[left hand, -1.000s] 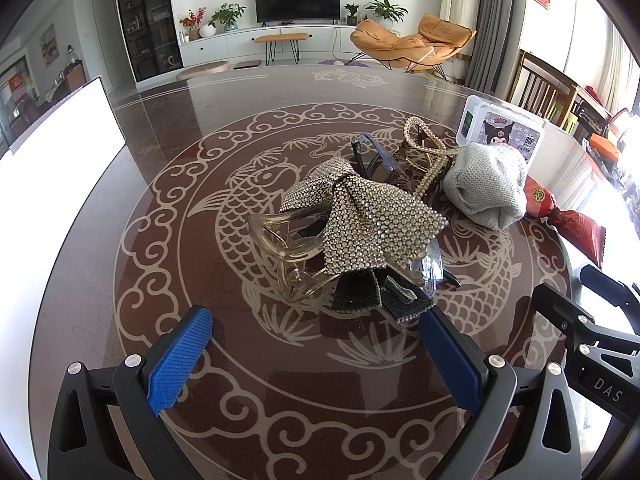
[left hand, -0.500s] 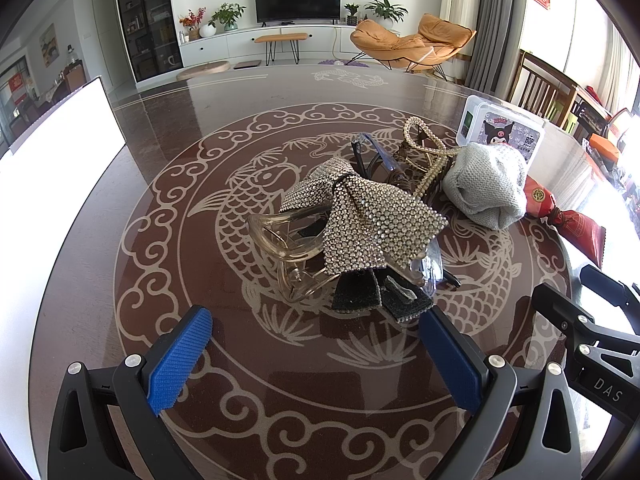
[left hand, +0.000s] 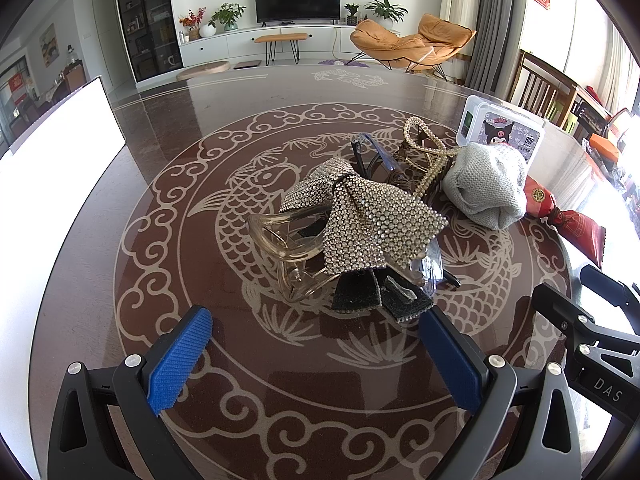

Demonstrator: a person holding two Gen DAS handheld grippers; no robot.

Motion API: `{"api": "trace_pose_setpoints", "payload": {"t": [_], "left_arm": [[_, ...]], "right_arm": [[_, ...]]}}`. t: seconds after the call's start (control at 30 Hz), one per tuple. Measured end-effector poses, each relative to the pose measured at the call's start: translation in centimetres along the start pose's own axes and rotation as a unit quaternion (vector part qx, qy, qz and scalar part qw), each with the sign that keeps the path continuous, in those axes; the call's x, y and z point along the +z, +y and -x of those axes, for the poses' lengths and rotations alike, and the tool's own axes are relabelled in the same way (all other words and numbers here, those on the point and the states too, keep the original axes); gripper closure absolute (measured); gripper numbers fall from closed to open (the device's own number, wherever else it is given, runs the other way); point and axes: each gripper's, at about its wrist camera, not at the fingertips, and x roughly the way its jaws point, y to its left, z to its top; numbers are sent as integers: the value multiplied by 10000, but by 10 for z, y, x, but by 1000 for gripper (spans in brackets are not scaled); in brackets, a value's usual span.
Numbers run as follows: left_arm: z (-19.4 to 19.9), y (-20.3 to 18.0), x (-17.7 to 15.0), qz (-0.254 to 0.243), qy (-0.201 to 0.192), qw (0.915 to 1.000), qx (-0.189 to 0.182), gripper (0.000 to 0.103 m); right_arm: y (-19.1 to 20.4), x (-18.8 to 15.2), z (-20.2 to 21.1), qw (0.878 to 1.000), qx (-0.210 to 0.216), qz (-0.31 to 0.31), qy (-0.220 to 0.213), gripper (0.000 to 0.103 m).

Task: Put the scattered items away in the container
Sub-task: 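Grasp the red pouch with the right gripper while the left moves toward the rhinestone bow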

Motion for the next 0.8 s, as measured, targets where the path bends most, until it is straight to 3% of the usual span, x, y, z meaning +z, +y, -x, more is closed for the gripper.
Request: {"api": "trace_pose_setpoints", "payload": {"t": [0.47, 0.57, 0.63, 0.73, 0.8], "left_arm": [[0, 0, 0, -11, 15, 10000, -7, 0], [4, 2, -2, -426, 327, 9981, -300, 0], [20, 13, -21, -651, 305, 9957, -585, 0], [44, 43, -46, -412, 136, 9951, -886, 0], [54, 54, -52, -395, 36, 9952, -900, 0]], "right_arm": [[0, 0, 0, 10000, 1, -1, 0, 19], [0, 0, 0, 10000, 1, 0, -1, 19], [0, 0, 0, 10000, 5, -2, -1, 19], [0, 2, -1, 10000, 2, 0, -2, 19], [1, 4, -4, 10000, -25, 18, -3, 19]]}}
